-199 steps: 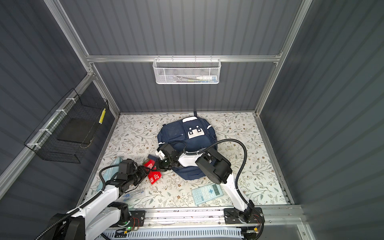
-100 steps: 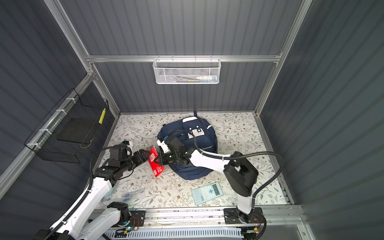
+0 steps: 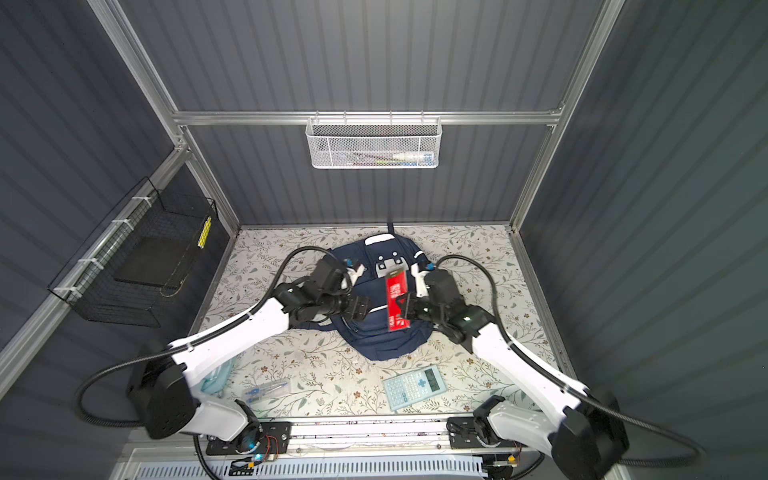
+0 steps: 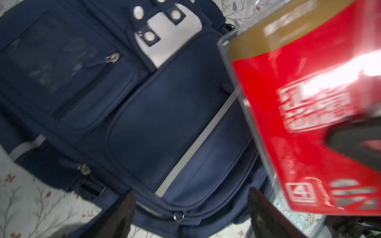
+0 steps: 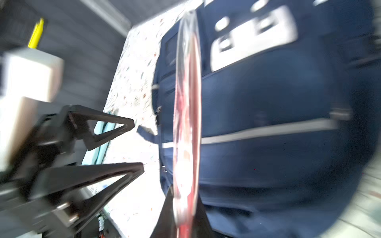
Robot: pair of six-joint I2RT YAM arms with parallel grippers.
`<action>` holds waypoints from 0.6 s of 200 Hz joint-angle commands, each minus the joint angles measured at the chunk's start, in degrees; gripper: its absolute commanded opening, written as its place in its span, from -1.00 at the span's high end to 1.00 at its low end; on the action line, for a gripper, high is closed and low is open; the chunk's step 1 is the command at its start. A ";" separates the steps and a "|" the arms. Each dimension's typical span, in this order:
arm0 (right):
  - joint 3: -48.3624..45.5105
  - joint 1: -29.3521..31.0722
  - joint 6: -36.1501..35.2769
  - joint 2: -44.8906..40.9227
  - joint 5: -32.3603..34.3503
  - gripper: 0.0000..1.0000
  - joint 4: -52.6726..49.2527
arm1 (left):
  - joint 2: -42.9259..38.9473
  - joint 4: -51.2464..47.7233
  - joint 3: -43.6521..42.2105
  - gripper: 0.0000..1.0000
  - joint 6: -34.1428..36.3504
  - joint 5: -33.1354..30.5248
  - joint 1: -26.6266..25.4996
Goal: Pack the student bag
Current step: 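Carry the red pack away with the right gripper while the left holds the backpack opening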
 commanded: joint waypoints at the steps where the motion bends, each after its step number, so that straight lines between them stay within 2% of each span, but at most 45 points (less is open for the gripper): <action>1: -2.53 -8.42 -3.61 -6.97 0.54 1.00 -10.11 | 7.88 -8.03 7.99 -0.75 13.76 -6.74 -5.53; 27: -6.16 -20.10 -6.19 -13.31 -6.04 1.00 -14.62 | 16.75 -10.19 16.41 -0.75 17.90 -9.72 -7.15; 45: -8.47 -25.36 -6.35 -16.31 -12.16 1.00 -15.54 | 21.74 -11.51 20.65 -0.75 18.43 -13.81 -7.19; 68: -10.88 -26.75 -6.08 -18.37 -14.02 1.00 -15.09 | 26.59 -9.09 22.75 -0.72 20.23 -13.94 -7.18; 82: -12.20 -26.80 -5.48 -18.49 -14.99 1.00 -13.96 | 30.01 -11.54 25.77 -0.71 20.48 -12.35 -7.25; 99: -13.98 -26.78 -3.85 -18.33 -16.49 1.00 -11.86 | 32.08 -9.68 26.17 -0.75 20.57 -12.47 -7.53; 109: -15.26 -26.80 -2.57 -18.24 -17.48 1.00 -9.77 | 33.56 -11.32 28.03 -0.56 19.68 -14.75 -7.63; 120: -16.84 -26.82 -1.19 -18.07 -18.82 1.00 -7.74 | 33.67 -12.14 29.61 -0.19 18.67 -14.99 -7.63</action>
